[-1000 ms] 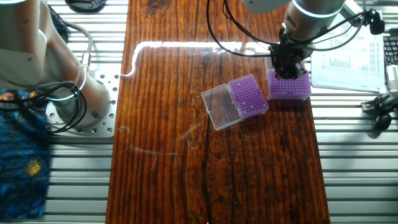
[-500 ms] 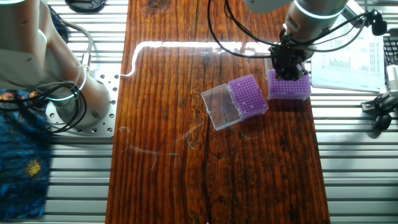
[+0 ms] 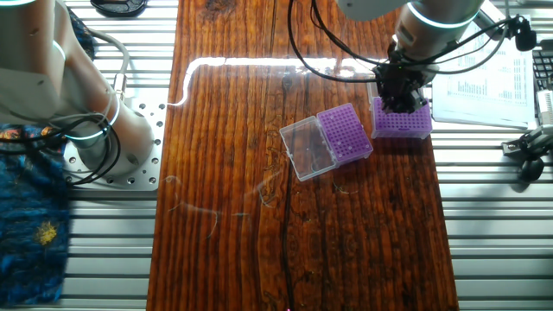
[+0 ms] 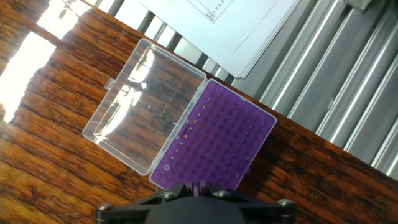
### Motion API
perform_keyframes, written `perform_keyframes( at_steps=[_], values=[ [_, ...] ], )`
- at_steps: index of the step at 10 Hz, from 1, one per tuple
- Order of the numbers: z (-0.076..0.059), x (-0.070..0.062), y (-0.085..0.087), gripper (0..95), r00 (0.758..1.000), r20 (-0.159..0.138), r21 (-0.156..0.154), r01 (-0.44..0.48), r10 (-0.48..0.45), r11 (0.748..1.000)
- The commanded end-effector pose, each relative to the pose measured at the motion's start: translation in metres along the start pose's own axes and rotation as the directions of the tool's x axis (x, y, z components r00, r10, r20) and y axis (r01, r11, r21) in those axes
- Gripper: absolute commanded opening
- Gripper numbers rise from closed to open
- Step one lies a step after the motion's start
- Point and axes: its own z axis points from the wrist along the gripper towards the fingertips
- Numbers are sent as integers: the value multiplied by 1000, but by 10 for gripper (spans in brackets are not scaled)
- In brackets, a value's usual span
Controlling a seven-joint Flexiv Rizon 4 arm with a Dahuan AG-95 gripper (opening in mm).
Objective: Transfer all small pipette tips from one holder to another
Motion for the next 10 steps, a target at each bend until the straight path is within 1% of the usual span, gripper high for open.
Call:
perform_keyframes(
  at_steps=[1, 5, 6, 7, 8, 9, 10],
  values=[
    [1, 0, 0, 0, 1000, 0, -2, 1, -1, 1000],
    [5, -1, 2, 0, 1000, 0, -7, 2, -2, 1000],
    [6, -2, 4, 190, 1000, -3, -10, 1, -2, 1000],
    [6, -2, 5, 190, 1000, -3, -8, -5, 4, 1000],
    [7, -2, 10, 190, 1000, -7, -9, -18, 18, 1000],
    [8, 0, 12, 190, 1000, -9, -11, -16, 16, 1000],
    [5, 3, 13, 190, 1000, -18, -15, -13, 13, 1000]
  ],
)
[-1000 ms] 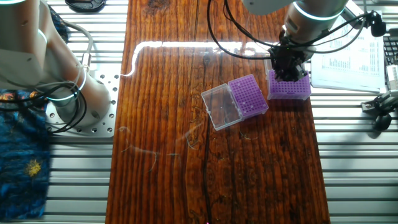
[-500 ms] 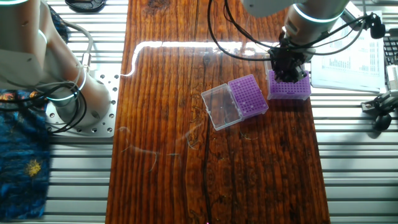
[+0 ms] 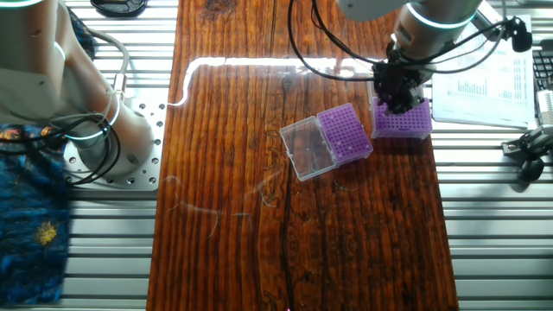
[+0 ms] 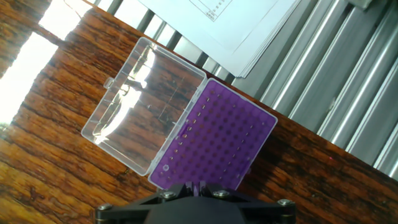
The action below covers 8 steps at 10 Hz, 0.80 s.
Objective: Transfer all small pipette tips from one holder to another
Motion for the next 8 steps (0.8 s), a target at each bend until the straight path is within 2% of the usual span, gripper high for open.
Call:
perform_keyframes(
  at_steps=[1, 2, 6, 8],
  values=[
    [-8, 10, 3, 190, 1000, -27, -10, 2, -3, 1000],
    [-11, 19, 6, 190, 999, -39, -17, -3, 2, 1000],
    [-7, 47, 15, 190, 999, -48, -27, -14, 13, 1000],
    [-7, 57, 16, 190, 998, -55, -50, -25, 22, 998]
  ],
)
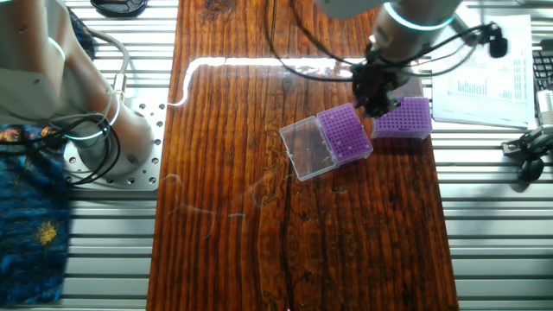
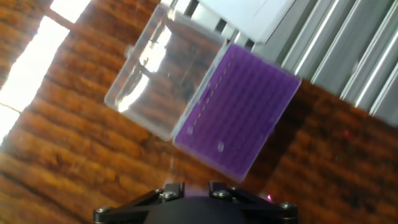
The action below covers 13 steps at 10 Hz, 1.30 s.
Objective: Transfer all small pipette tips from one holder to another
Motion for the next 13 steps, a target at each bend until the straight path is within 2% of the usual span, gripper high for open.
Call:
perform_keyframes(
  at_steps=[1, 6, 10, 13],
  values=[
    [4, 9, 6, 190, 1000, 0, -29, -24, 24, 999],
    [9, 25, 17, 190, 999, -12, -27, -50, 49, 998],
    [14, 38, 15, 190, 998, 15, -17, -57, 58, 998],
    [15, 43, 20, 190, 996, 39, -12, -76, 76, 997]
  ],
)
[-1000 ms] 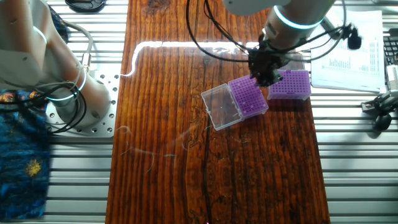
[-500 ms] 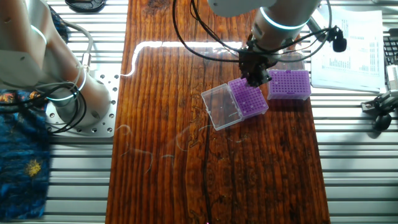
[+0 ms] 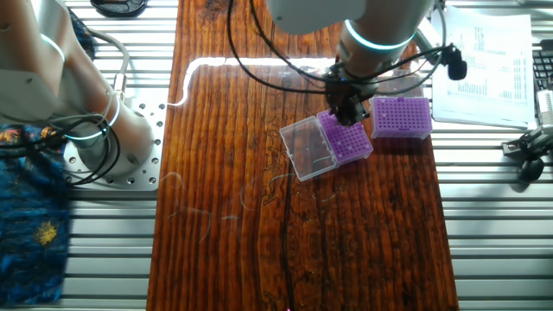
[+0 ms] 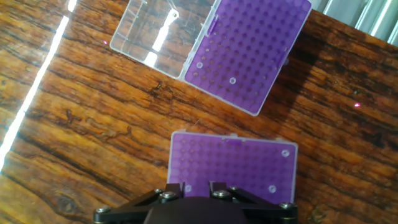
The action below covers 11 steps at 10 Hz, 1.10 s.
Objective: Transfer all small pipette tips from one holder to another
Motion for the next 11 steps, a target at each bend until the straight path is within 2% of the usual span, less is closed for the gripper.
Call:
perform_keyframes(
  at_steps=[1, 6, 8, 9, 11],
  values=[
    [1, 3, 1, 190, 1000, 15, 13, -9, 9, 1000],
    [4, 4, 3, 190, 1000, 21, 16, -18, 17, 1000],
    [10, 3, 5, 190, 999, 28, 20, -34, 33, 999],
    [12, 2, 5, 0, 999, 31, 22, -36, 35, 999],
    [13, 2, 5, 0, 999, 30, 27, -33, 32, 999]
  ],
)
